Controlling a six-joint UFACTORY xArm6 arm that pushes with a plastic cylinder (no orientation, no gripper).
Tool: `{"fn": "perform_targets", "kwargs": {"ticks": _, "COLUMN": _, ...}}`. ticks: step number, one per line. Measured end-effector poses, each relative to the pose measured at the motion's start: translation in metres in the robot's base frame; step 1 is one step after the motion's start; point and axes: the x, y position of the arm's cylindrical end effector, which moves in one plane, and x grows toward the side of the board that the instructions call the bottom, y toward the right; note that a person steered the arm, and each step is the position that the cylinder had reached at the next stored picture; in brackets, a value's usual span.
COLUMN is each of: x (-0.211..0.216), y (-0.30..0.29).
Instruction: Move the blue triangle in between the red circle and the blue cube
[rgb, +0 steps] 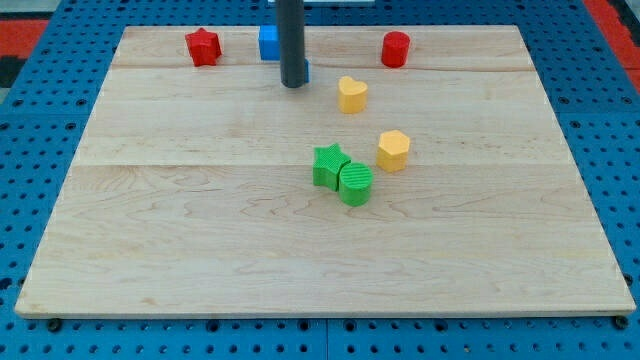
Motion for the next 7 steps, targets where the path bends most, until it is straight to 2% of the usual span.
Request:
{"fn": "perform_targets", "kwargs": {"ticks": 1, "x": -0.004, "y": -0.026}}
{"fn": "perform_targets", "kwargs": {"ticks": 4, "x": -0.036, "y": 0.030}}
{"fn": "perform_targets", "kwargs": {"ticks": 7, "x": -0.048, "y": 0.034}}
